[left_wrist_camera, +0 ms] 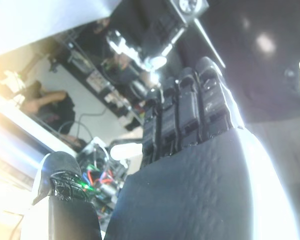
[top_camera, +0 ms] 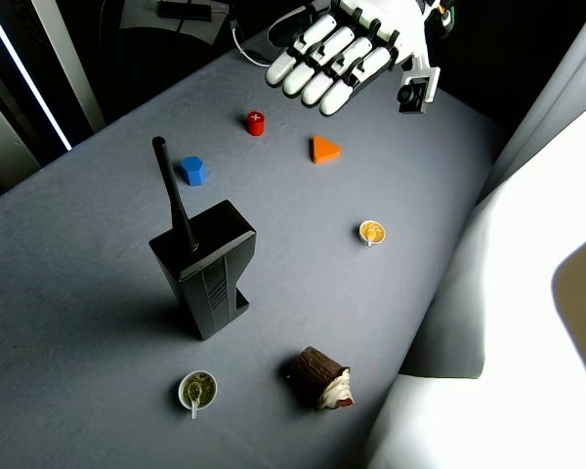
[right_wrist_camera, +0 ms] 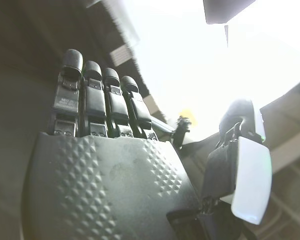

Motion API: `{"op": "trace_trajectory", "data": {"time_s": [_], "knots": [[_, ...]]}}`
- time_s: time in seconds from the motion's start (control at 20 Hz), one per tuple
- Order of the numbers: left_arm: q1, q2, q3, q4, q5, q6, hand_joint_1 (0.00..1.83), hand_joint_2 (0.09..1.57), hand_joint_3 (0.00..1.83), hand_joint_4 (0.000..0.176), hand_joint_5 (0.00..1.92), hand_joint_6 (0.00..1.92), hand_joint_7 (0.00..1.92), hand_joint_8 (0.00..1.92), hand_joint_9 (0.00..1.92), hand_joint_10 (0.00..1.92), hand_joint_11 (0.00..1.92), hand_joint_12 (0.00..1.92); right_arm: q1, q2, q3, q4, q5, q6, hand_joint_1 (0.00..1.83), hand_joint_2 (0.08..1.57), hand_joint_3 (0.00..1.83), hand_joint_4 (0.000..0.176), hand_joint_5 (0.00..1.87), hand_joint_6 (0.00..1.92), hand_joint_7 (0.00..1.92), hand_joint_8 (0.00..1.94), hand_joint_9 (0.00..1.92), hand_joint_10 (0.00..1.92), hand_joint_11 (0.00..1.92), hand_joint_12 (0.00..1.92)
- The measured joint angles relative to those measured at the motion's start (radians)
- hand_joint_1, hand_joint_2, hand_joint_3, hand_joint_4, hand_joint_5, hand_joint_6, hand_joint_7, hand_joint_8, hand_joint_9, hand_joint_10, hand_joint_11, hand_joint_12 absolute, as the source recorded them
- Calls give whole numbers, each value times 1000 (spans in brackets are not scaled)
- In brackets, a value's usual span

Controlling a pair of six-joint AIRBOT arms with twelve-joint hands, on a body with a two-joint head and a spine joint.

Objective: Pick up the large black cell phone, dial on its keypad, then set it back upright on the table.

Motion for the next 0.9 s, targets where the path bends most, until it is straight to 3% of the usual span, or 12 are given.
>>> {"op": "trace_trajectory", "data": {"time_s": [0.2, 0.35, 0.45, 0.9], "knots": [[0, 0, 1, 4, -1, 0, 130, 1076, 2, 0, 148, 2, 97, 2, 87, 1, 0, 183, 79, -72, 64, 29, -100, -3, 283, 925, 0, 2, 49, 13, 52, 10, 72, 4, 0, 416], [0, -5, 3, 5, -2, 0, 130, 1073, 0, 0, 148, 1, 103, 2, 79, 2, 0, 135, 142, -112, 100, -16, -182, -5, 257, 895, 0, 5, 47, 6, 52, 5, 69, 0, 0, 419], [-3, -5, 3, 3, -1, 0, 137, 1081, 2, 0, 156, 2, 115, 2, 100, 6, 0, 164, 179, -126, 115, -27, -212, -33, 263, 896, 0, 0, 2, 0, 21, 0, 38, 0, 0, 341], [-4, -9, 24, 5, -5, -1, 184, 1060, 0, 0, 192, 4, 156, 2, 139, 2, 0, 265, 285, -163, 162, -109, -270, -57, 424, 844, 0, 0, 0, 0, 16, 0, 53, 1, 0, 406]]}}
